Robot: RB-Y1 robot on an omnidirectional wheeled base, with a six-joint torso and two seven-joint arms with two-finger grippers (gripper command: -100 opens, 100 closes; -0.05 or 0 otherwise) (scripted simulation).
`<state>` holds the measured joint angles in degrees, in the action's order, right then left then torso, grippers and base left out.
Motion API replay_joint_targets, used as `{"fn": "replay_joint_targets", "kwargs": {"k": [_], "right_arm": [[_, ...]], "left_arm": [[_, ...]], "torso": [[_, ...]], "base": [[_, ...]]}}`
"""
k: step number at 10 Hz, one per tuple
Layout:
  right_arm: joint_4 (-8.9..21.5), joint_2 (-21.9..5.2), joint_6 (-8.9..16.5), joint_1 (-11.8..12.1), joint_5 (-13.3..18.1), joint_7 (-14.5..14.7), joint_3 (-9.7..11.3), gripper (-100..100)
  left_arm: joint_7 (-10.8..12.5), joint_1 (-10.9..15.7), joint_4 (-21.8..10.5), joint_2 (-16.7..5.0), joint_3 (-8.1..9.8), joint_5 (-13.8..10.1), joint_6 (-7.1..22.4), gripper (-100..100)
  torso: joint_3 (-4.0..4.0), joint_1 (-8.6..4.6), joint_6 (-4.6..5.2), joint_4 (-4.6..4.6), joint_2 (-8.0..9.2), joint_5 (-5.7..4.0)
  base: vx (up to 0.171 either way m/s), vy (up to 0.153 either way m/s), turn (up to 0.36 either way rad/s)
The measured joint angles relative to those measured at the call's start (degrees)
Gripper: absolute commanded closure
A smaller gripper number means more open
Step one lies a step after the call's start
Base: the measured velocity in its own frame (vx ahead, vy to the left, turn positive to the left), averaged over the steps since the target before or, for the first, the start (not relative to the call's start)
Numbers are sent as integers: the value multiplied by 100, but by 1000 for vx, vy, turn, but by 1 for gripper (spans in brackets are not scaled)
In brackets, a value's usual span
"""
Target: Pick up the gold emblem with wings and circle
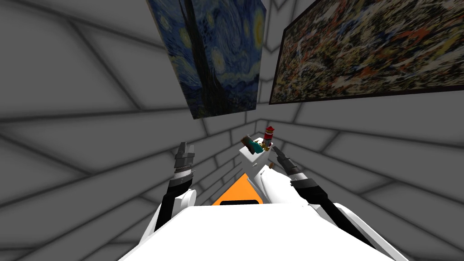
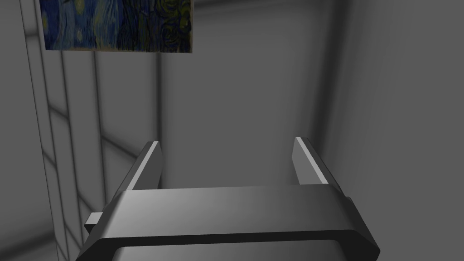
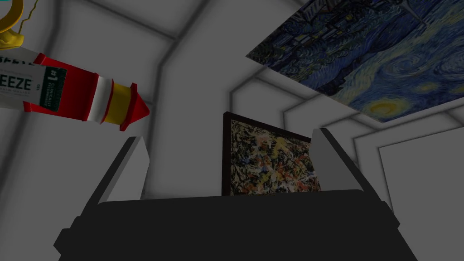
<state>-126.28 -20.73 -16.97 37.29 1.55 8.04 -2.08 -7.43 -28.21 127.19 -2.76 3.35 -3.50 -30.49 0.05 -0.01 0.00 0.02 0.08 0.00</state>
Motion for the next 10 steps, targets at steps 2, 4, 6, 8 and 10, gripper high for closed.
{"fn": "replay_joint_targets", "kwargs": {"k": [2,4,6,8,10], "right_arm": [[79,-299,34,111,-50,-33,11,-100],[222,-616,74,161,-97,-70,31,-100],[220,-975,243,298,-137,-102,93,-100],[335,-1295,281,391,-164,-117,148,-100],[432,-1612,344,454,-199,-156,192,-100]], "left_arm": [[0,0,0,0,0,0,0,0],[0,0,0,0,0,0,0,0],[0,0,0,0,0,0,0,0],[0,0,0,0,0,0,0,0],[0,0,0,0,0,0,0,0]], "torso": [[1,2,0,0,1,1],[0,-1,0,0,0,0],[1,1,0,1,2,0],[0,0,0,0,-1,0],[-2,-1,0,0,-3,0]], "base": [[-22,7,4],[-27,2,18],[-26,3,16],[-17,2,20],[-14,-1,30]]}}
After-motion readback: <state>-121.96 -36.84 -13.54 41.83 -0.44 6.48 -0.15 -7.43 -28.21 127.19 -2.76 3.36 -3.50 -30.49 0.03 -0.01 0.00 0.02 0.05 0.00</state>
